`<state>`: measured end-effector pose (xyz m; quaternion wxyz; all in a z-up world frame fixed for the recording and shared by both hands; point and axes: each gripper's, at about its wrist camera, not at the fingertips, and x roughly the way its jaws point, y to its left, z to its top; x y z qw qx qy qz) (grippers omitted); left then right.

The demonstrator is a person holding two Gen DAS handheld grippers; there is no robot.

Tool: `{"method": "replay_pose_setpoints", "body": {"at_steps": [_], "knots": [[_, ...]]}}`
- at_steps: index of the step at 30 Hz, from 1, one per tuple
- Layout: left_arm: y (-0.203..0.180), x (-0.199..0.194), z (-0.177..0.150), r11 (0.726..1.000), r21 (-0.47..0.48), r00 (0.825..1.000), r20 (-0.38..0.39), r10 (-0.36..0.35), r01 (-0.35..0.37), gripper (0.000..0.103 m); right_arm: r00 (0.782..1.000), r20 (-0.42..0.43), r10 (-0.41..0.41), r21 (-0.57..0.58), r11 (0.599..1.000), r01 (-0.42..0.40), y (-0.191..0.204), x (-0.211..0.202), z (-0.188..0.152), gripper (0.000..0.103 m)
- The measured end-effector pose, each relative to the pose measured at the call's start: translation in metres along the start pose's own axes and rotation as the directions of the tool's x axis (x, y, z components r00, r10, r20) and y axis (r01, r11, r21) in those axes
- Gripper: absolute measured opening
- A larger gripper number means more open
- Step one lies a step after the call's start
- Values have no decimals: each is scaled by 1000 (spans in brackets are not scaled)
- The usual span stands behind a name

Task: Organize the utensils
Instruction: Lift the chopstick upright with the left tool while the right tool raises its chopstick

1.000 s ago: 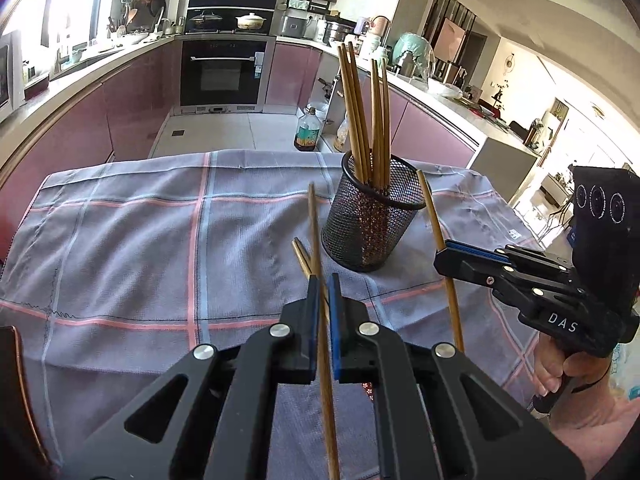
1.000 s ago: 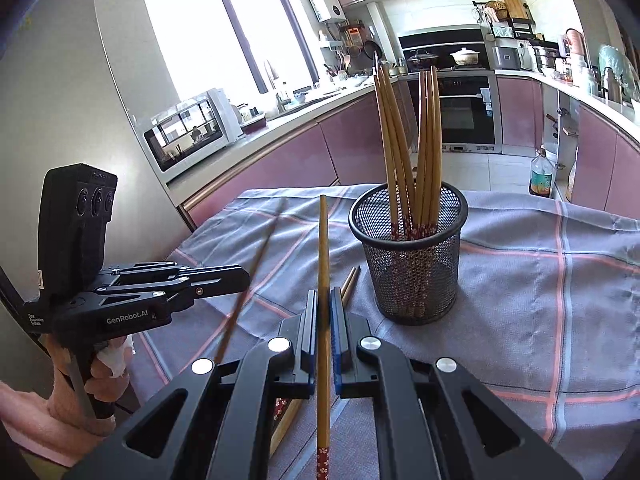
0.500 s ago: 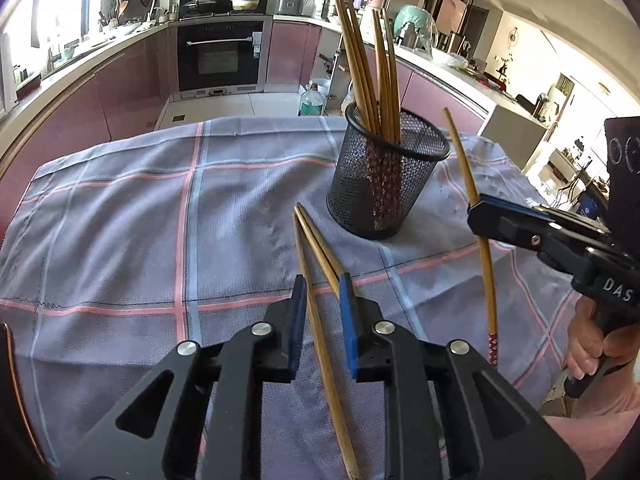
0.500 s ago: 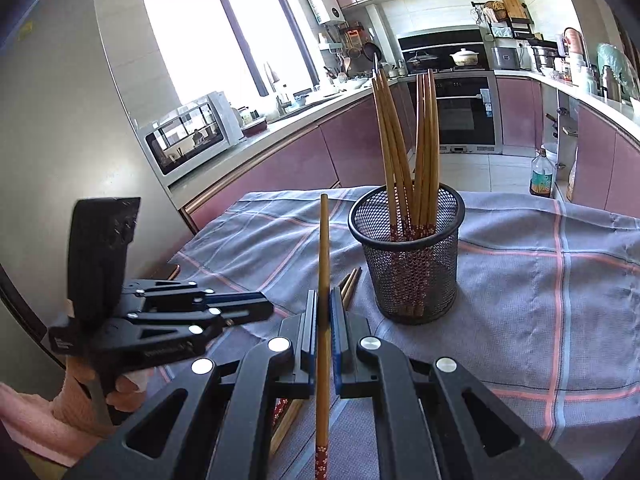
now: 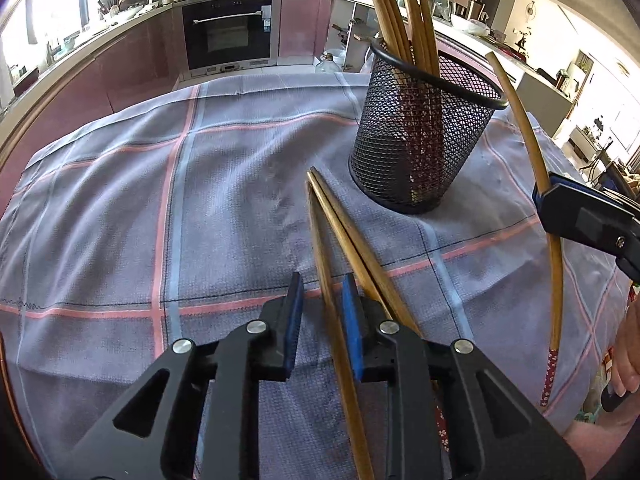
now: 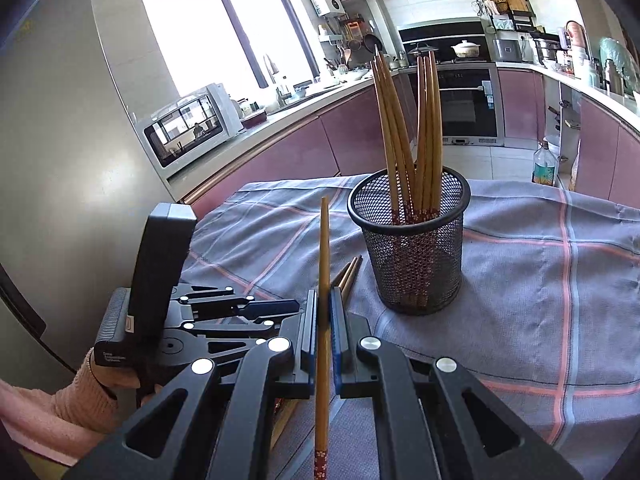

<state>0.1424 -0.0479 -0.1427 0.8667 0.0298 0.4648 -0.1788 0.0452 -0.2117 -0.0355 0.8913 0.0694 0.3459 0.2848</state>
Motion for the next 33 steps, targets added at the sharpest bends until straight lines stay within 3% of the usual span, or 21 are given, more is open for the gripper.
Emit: {"method": "replay_pose_setpoints", "body": {"at_steps": [3, 7, 15, 33], "knots": [[-3, 3, 4, 1000, 15, 1000, -3, 21, -21, 19, 1000, -3, 2, 1, 1000, -2, -1, 1, 0, 5], [-8, 5, 6, 999, 29, 999, -6, 43, -43, 10, 1000, -3, 4, 1, 1000, -4, -1, 2, -1, 5], [-11, 2, 6, 998, 14, 999, 0, 55, -55, 8, 1000, -1, 3, 1, 1000, -3, -1, 3, -1, 5], [4, -65, 7, 998, -43, 992, 116, -48, 54, 7, 999, 53, 8, -2, 1000, -8, -1, -13, 4, 5]]}}
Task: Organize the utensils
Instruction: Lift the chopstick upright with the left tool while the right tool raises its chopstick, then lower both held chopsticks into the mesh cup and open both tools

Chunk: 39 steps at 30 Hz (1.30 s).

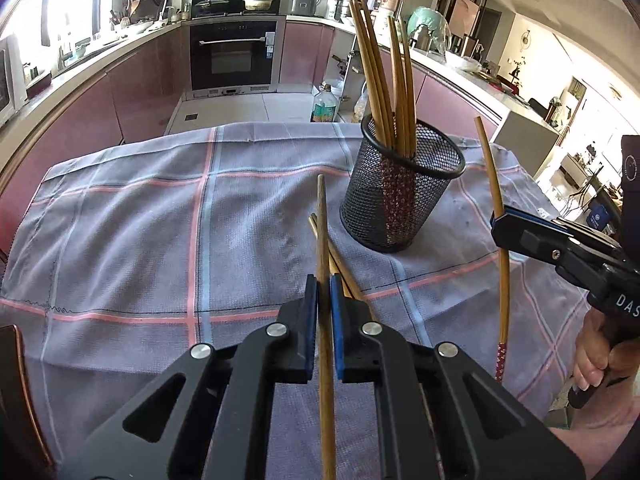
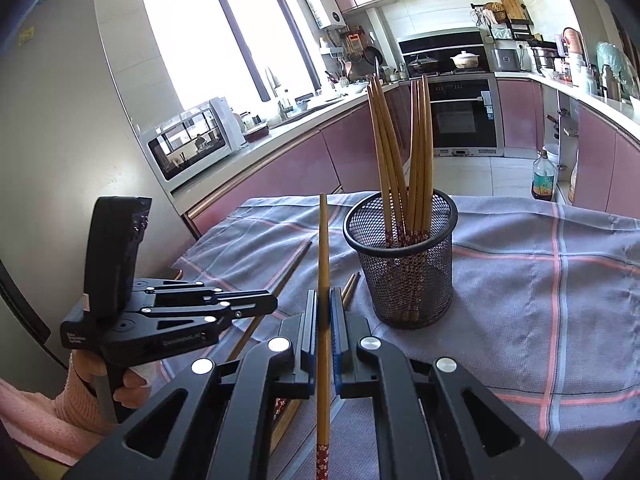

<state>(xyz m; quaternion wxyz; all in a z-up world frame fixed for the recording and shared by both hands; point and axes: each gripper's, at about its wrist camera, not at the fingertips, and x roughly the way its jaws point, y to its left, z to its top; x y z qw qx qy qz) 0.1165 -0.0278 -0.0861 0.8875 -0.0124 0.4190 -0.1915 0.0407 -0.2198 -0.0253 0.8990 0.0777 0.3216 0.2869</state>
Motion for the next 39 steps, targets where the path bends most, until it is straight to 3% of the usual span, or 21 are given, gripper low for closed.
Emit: {"method": "replay_pose_setpoints", "body": {"at_steps": [25, 39], "knots": [[-11, -49, 9, 999, 21, 994, 100, -48, 46, 7, 998, 61, 7, -34, 999, -5, 10, -15, 14, 5], [-9, -83, 10, 995, 13, 981, 167, -95, 95, 7, 996, 91, 16, -47, 999, -12, 12, -22, 21, 5]]}}
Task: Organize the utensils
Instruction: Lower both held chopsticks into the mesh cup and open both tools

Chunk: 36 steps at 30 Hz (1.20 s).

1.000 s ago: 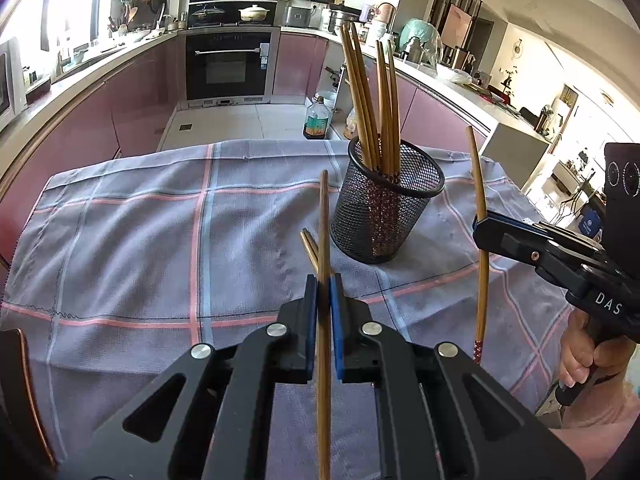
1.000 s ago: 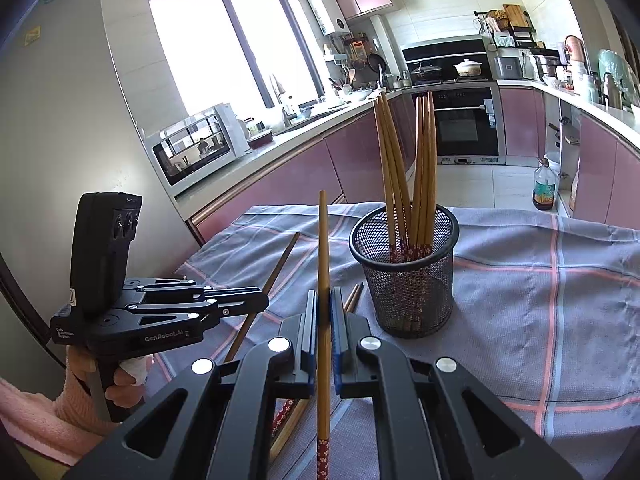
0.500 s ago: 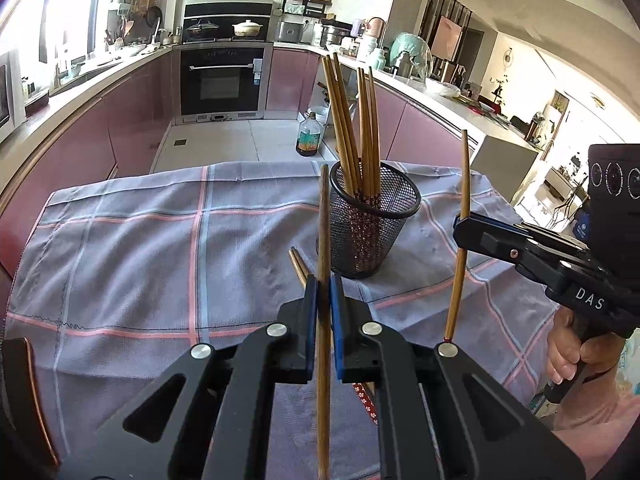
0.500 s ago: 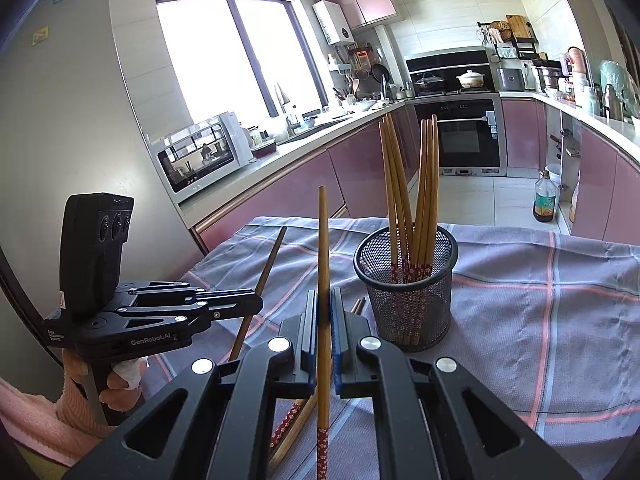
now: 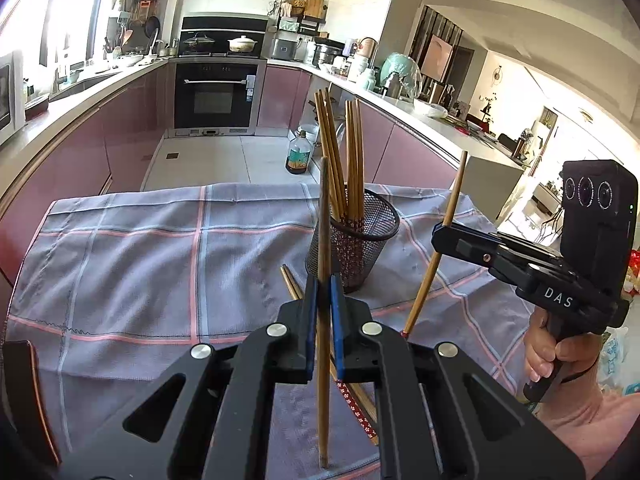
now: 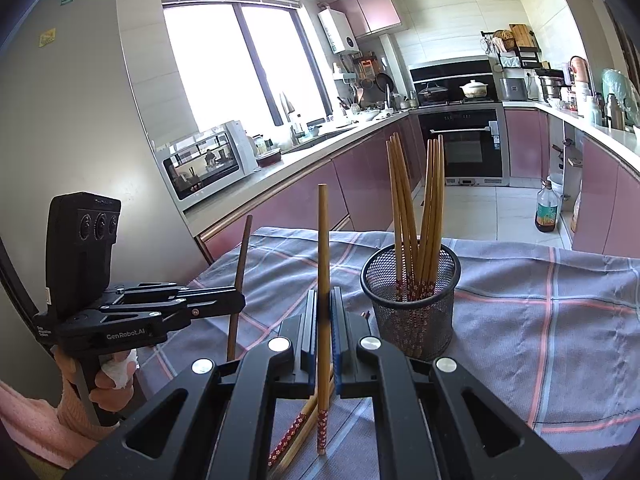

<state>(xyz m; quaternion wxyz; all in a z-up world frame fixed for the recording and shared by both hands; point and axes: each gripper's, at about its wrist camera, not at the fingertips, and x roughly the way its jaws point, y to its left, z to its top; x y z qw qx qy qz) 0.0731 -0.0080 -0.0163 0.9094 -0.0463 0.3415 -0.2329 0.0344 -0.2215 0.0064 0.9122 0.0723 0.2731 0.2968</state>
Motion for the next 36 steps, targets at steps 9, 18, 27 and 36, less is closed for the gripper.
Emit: {"method": "replay_pose_setpoints", "body": {"at_steps": [9, 18, 27, 36], "knots": [[-3, -18, 6, 1000, 1, 999, 46, -23, 23, 7, 1000, 29, -6, -7, 1000, 6, 1, -5, 9, 5], [-1, -32, 15, 999, -16, 995, 95, -37, 39, 7, 998, 60, -16, -17, 1000, 17, 0, -11, 18, 5], [1, -39, 33, 998, -24, 988, 146, -58, 62, 7, 995, 93, -33, -24, 999, 36, -5, -20, 28, 5], [-2, -30, 48, 998, -15, 986, 152, -65, 68, 7, 990, 131, -52, -39, 998, 58, -7, -28, 40, 5]]}}
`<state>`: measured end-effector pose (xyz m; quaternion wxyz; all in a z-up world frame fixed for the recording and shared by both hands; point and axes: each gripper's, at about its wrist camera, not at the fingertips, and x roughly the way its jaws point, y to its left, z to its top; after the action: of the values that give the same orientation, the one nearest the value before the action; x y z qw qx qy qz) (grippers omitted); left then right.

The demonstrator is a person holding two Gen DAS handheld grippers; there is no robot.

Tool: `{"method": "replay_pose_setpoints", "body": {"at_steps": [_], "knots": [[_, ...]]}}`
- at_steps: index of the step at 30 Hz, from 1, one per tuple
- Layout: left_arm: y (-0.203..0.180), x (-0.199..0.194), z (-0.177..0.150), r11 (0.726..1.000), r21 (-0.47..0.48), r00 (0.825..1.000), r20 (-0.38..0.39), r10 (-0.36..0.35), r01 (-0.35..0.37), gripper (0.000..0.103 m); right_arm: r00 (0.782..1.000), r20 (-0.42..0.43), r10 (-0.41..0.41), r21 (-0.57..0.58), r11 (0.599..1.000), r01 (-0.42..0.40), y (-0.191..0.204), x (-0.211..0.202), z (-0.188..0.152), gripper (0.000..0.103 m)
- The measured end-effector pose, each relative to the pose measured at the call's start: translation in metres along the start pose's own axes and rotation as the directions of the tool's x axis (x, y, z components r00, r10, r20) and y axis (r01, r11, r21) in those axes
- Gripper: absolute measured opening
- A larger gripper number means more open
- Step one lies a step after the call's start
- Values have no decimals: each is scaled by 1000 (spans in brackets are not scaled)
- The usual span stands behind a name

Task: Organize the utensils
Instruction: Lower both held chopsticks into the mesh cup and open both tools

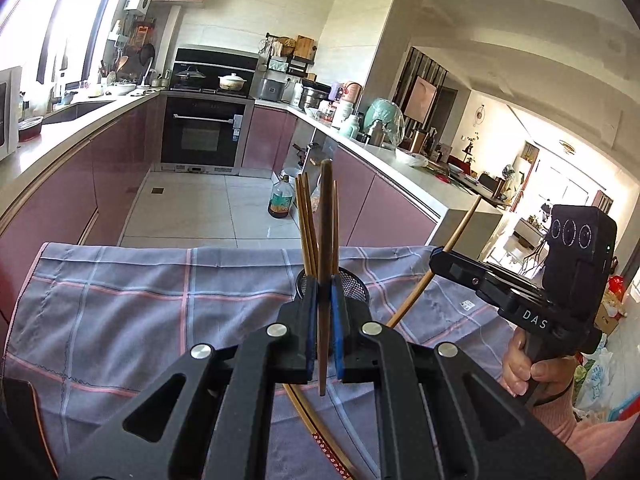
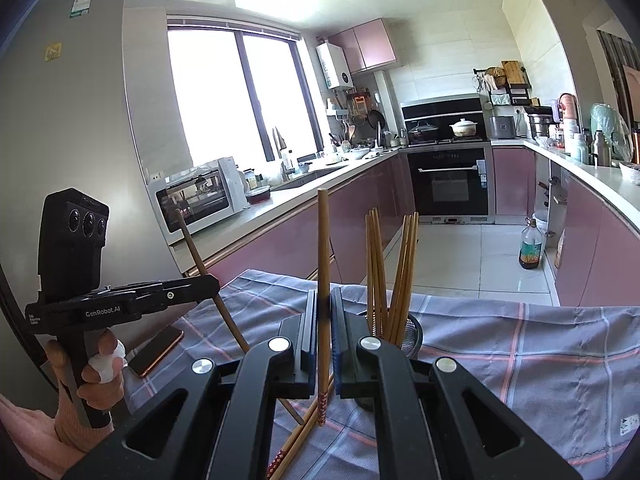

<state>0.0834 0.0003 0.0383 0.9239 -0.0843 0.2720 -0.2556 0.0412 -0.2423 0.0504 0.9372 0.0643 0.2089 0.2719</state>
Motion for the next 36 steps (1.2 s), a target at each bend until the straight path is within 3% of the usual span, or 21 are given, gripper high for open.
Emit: {"method": "replay_pose_setpoints", "body": {"at_steps": [27, 36], "knots": [[-20, -2, 62, 998, 62, 995, 101, 0, -6, 7, 993, 111, -26, -12, 1000, 27, -15, -9, 40, 5], [-22, -1, 68, 998, 68, 992, 124, -7, -2, 7, 991, 125, -50, 6, 999, 50, -27, -2, 48, 5]]}}
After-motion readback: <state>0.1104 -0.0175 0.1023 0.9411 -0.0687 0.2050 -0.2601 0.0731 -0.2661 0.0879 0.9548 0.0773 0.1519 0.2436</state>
